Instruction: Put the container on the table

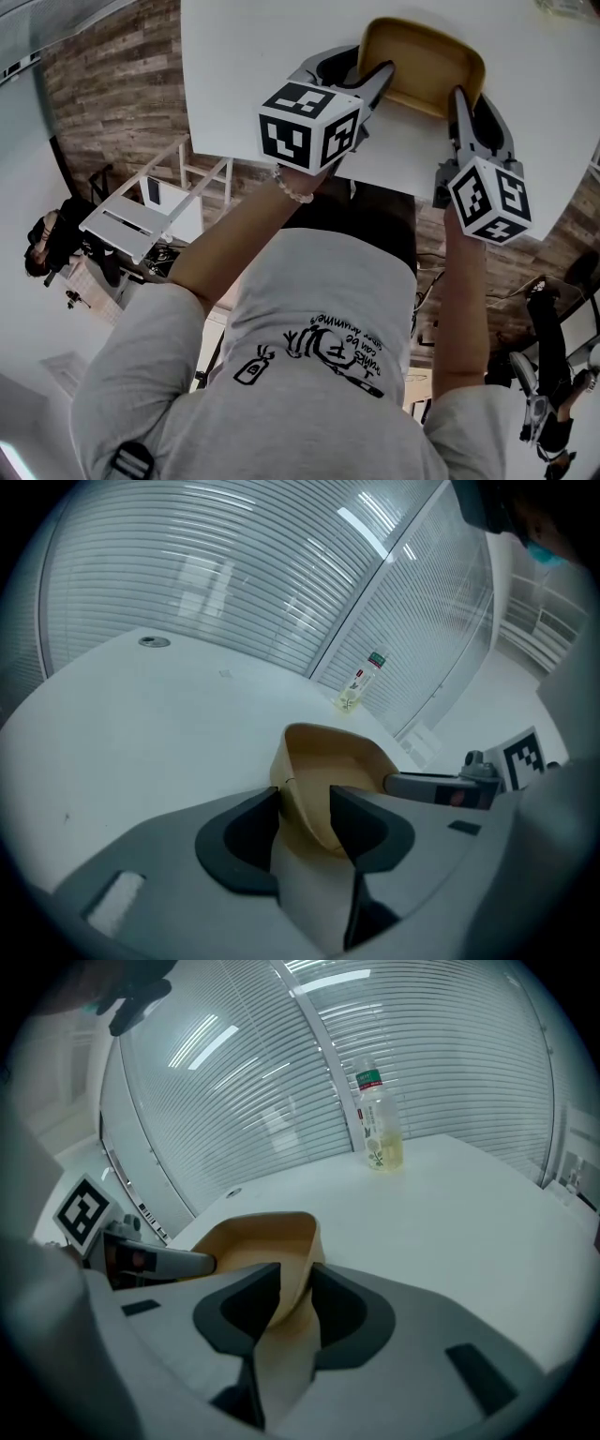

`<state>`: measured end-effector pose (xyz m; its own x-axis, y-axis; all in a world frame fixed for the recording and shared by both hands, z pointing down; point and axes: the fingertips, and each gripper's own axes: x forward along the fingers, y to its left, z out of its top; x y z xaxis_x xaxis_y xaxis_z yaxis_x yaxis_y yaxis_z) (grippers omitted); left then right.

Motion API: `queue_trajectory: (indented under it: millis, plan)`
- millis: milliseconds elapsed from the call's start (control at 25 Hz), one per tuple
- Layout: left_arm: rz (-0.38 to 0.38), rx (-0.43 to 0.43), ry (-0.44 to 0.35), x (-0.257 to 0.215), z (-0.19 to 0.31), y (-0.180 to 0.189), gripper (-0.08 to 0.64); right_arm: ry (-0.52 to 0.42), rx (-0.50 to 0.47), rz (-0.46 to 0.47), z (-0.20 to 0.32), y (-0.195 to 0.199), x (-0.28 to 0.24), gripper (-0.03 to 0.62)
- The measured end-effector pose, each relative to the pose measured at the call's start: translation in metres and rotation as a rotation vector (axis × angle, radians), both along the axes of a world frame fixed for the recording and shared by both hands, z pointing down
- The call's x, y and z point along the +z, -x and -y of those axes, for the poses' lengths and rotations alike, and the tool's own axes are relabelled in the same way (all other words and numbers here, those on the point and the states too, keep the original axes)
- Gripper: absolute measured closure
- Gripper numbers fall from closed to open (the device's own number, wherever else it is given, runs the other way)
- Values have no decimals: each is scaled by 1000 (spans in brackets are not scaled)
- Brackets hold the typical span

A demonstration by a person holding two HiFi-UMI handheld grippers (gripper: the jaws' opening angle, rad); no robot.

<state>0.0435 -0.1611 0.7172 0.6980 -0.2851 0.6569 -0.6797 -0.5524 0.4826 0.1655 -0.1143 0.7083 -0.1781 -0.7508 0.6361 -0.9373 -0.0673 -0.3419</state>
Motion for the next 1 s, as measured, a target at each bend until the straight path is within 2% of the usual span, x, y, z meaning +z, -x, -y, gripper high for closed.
queue_trajectory:
  millis: [240,480,680,1000]
  plan:
    - [26,17,-15,1,-2,-1,393,-9,-2,0,-1,0,-1,497]
    - [23,-9,-35,-13,0,9,392,-47,25,-68,-5,-10,-18,497]
    - [16,-17,-64,-43,0,19,392,-76,11,-92,-7,-11,-47,497]
    - [-46,-15,-139,-112,-4,19,404,-168,-50,-117,-8,-5,-119,497]
